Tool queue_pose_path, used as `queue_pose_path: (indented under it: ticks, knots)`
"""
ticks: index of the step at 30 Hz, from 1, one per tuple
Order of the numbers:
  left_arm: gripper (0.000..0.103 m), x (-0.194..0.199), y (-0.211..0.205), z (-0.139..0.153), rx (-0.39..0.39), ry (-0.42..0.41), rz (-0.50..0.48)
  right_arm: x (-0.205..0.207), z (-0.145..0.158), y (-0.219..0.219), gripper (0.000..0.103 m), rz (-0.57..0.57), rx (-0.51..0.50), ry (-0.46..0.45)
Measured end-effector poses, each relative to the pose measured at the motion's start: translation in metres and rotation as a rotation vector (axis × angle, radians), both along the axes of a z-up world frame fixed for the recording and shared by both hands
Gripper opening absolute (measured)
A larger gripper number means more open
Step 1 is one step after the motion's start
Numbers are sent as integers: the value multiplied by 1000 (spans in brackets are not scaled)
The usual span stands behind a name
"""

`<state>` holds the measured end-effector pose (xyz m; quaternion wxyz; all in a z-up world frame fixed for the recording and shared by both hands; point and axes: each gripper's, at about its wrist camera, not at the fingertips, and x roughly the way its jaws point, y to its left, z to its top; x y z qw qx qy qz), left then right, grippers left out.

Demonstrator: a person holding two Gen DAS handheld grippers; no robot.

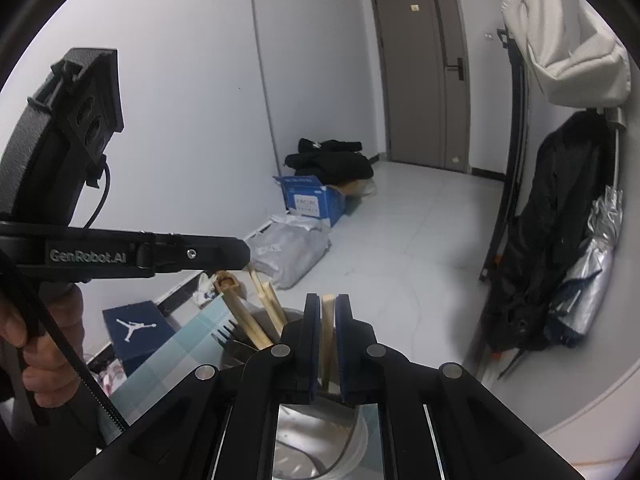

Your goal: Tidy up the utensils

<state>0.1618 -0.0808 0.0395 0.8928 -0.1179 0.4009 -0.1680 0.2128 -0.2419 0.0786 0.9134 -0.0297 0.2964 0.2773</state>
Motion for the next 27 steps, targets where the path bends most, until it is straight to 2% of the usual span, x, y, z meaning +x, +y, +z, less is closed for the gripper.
queue_pose_path:
  ticks: [2, 5, 8, 9, 10, 13, 17, 22, 27]
  knots:
    - [1, 0, 0, -1, 1, 14, -26, -3, 2, 1, 8, 1, -1, 1]
    - [9, -4, 2, 2, 18, 11, -15, -9, 5, 0, 8, -5, -8, 0]
    - [32, -10, 9, 8, 8, -7, 17, -17, 10, -4, 14, -16, -1, -9]
    - [44, -12, 11, 11, 6, -18, 31, -21, 13, -5, 15, -25, -2, -20]
    - [50, -16, 14, 15, 8, -39, 46, -25, 15, -8, 17, -38, 0, -32]
    - [55, -27, 17, 26, 39, -94, 87, -37, 20, -15, 21, -73, 12, -44]
    - [69, -44, 22, 41, 56, -150, 126, -56, 33, -21, 27, -121, 18, -84]
    - [88, -70, 27, 62, 80, -245, 191, -82, 53, -23, 50, -158, 50, -151]
    - [99, -94, 30, 74, 98, -314, 234, -110, 70, -20, 62, -177, 60, -213]
